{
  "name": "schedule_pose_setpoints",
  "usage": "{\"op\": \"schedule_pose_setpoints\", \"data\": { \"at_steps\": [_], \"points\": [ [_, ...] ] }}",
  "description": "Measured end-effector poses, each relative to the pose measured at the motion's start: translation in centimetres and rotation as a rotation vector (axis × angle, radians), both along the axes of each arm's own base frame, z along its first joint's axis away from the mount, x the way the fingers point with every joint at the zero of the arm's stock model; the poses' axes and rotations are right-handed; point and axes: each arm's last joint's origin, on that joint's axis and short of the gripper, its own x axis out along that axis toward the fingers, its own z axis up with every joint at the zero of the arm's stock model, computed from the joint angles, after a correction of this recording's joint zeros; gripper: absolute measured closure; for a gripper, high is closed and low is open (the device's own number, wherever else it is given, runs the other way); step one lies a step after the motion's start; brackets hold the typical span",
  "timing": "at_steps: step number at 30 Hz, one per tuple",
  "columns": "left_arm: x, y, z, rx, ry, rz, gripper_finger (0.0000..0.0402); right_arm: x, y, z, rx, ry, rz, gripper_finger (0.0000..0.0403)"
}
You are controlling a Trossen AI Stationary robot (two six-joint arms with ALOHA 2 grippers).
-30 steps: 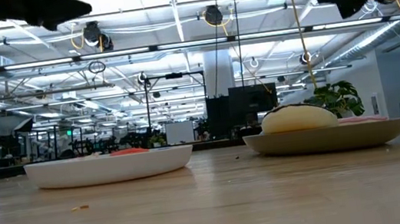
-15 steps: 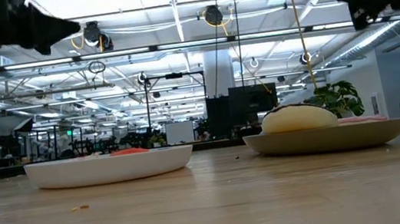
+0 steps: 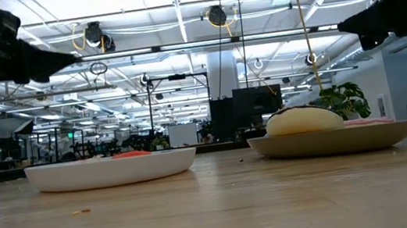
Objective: Pick & Place donuts
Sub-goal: Return to Home Position
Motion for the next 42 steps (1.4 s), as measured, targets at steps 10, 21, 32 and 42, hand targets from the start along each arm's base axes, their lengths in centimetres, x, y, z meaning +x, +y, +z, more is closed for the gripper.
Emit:
{"op": "schedule_pose_setpoints", "data": {
  "at_steps": [10, 21, 32, 42],
  "points": [
    [-0.05, -0.08, -0.68, -0.033, 0.053, -0.024, 0.0397, 0.37, -0.03, -0.27, 0.025, -0.098, -0.026, 0.0403],
    [-0.05, -0.05, -0.75, -0.075, 0.054, -0.018, 0.0375, 0.38, -0.02, -0.27, -0.002, -0.097, -0.023, 0.0403],
    [-0.05, -0.05, -0.75, -0.078, 0.053, -0.017, 0.0356, 0.36, -0.03, 0.02, 0.013, -0.128, -0.024, 0.0403],
    [-0.06, -0.05, -0.73, -0.077, 0.053, -0.017, 0.0355, 0.36, -0.03, 0.06, 0.013, -0.132, -0.023, 0.0403]
  ]
}}
